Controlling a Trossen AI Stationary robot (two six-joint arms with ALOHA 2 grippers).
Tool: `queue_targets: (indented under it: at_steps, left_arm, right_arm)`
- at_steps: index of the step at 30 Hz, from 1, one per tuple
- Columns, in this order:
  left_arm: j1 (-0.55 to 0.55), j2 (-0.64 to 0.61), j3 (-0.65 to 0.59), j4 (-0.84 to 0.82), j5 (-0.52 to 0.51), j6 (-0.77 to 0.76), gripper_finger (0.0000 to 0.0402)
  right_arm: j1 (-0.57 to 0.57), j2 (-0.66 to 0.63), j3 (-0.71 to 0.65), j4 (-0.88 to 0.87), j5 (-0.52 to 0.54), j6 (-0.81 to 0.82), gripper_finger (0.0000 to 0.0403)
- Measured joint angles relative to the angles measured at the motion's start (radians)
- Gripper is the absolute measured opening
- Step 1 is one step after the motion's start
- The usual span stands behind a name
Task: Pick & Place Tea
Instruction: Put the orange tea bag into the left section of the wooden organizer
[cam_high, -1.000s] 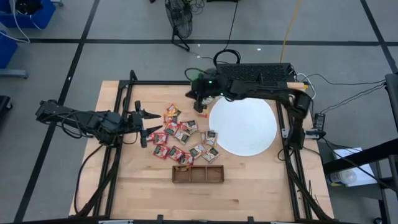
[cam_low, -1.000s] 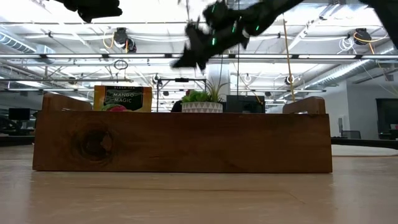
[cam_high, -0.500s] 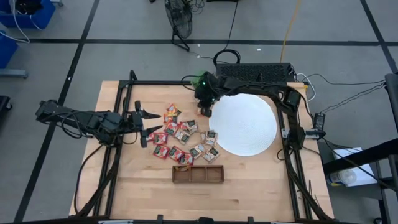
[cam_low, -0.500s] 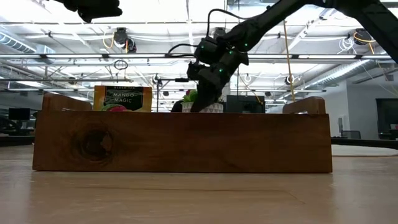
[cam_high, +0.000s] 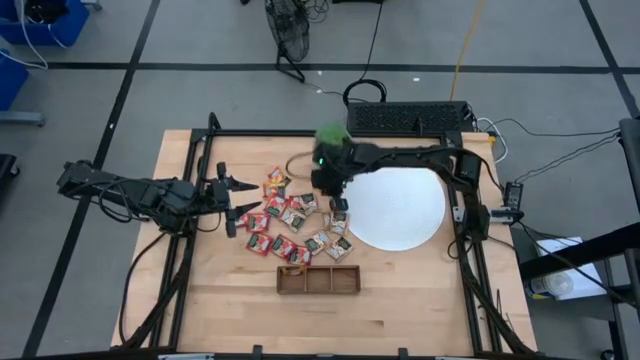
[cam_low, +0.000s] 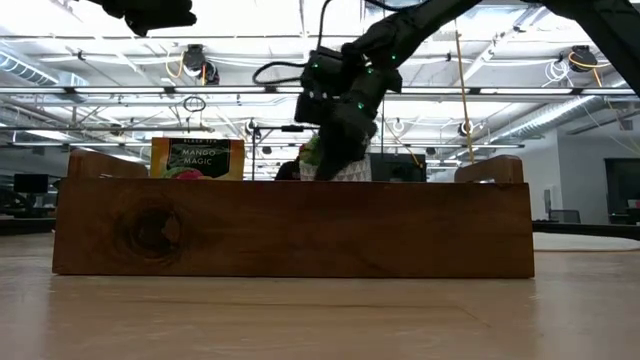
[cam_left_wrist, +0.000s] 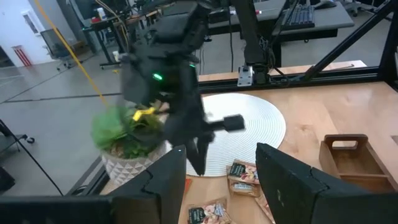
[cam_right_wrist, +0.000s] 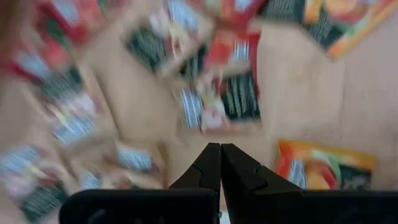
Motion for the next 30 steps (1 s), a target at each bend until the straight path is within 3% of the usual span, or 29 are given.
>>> queue_targets:
  at_steps: [3, 12, 19, 25, 30]
  left_arm:
    - [0.0, 0.0, 0.0, 0.0, 0.0, 0.0, 0.0196]
    - [0.0, 0.0, 0.0, 0.0, -0.001, 0.0, 0.0196]
    - [0.0, 0.0, 0.0, 0.0, -0.001, 0.0, 0.0196]
    - [0.0, 0.0, 0.0, 0.0, -0.001, 0.0, 0.0196]
    - [0.0, 0.0, 0.0, 0.0, -0.001, 0.0, 0.0195]
  right_arm:
    - [0.02, 0.001, -0.003, 0.006, 0.085, -0.024, 0.0]
    - [-0.015, -0.016, -0.003, 0.018, 0.085, -0.011, 0.0]
    - [0.0, -0.047, -0.003, 0.03, 0.169, -0.042, 0.0]
    - [0.059, -0.181, -0.003, -0.004, 0.111, 0.036, 0.0]
    - [0.058, -0.42, -0.128, 0.14, -0.046, 0.111, 0.0]
